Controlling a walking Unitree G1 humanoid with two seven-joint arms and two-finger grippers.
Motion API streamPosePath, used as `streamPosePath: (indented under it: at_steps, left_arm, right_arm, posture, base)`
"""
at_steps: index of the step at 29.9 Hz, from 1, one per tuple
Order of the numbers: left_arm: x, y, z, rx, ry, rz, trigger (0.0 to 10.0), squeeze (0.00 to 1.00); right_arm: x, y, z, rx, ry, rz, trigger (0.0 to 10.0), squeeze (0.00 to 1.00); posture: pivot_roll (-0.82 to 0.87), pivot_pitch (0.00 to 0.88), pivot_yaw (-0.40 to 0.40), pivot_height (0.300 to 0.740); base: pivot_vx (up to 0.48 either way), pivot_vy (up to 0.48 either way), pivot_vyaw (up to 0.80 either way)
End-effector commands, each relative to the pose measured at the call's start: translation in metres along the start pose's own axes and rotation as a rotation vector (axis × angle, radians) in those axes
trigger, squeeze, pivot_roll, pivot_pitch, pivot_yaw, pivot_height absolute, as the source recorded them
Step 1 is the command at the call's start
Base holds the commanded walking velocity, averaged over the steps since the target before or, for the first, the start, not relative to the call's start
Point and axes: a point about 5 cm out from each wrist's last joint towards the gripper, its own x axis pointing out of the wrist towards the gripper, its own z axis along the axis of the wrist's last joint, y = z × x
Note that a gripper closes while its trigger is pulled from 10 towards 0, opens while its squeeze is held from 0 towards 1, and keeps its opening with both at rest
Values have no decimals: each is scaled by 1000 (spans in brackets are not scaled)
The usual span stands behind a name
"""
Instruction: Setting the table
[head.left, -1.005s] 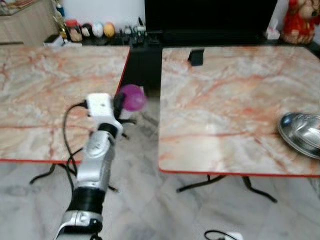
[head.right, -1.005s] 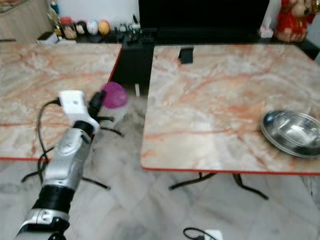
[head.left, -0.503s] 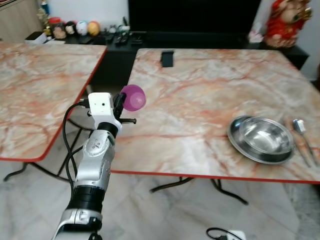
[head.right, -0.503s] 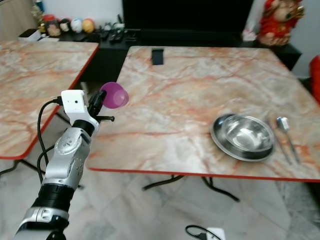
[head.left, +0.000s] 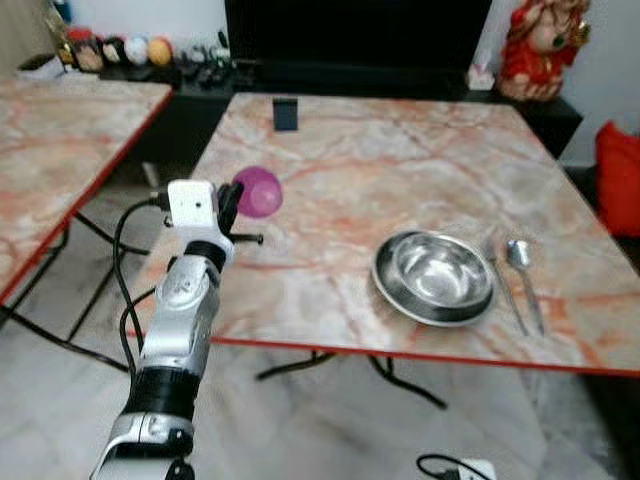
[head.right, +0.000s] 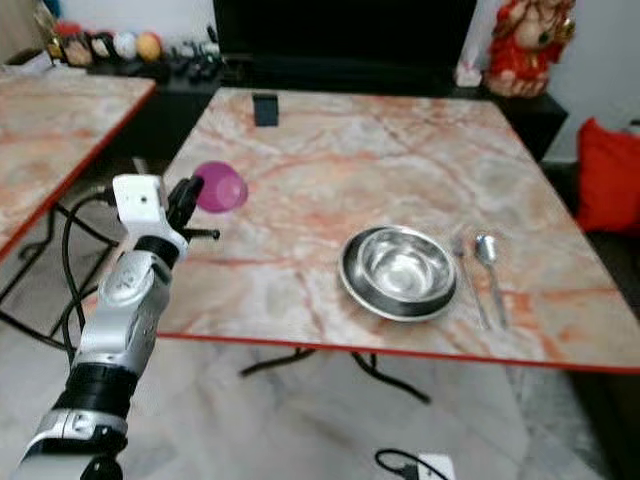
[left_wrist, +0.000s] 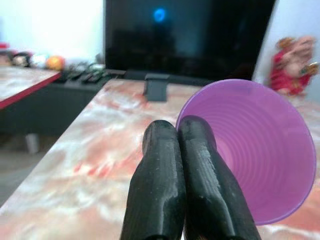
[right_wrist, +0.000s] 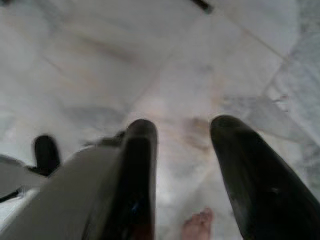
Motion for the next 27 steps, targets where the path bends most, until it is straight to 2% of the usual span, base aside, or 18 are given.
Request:
streamPosePath:
  at_steps: [1,10,12,15,17,20,24,27]
  left_arm:
    - [4,-6,6,15,-26,-20,10000,0]
    - [5,1,5,55,-10,-26,10000,0]
    - [6,5,5,86,-1,-22,10000,0]
    - [8,7,7,177,-2,-42,10000,0]
    - [10,10,9,171,-3,-33,10000,0]
    - [16,14,17,240,-15,-38,10000,0]
    - [22,18,18,221,-3,-30,10000,0]
    - [31,22,16,187,53,-5,10000,0]
  right_arm:
    - [0,-1,-1,1,1,-1,10000,0]
    - [0,-2,-1,0,0,-2,10000,0]
    - [0,-2,-1,-2,2,-3,10000,0]
    - [0,-3,-1,-4,3,-2,10000,0]
    - [-1,-3,-1,-5,4,-2,10000,0]
    - [0,-3,-1,-7,4,0,10000,0]
    - [0,-3,-1,-8,4,3,10000,0]
    - [0,-3,0,-6,3,5,10000,0]
  posture:
    - [23,0,-20,740]
    - [23,0,-23,740]
    - [25,0,-24,740]
    - [25,0,-25,740]
    - [26,0,-26,740]
    - [31,0,-30,740]
    - [33,0,-32,740]
    - [33,0,-33,740]
  base:
    - [0,-454,0]
    - [0,-415,0]
    - [0,0,0]
    - [0,0,0]
    - [0,0,0]
    - [0,0,0]
    - [0,0,0]
    - [0,0,0]
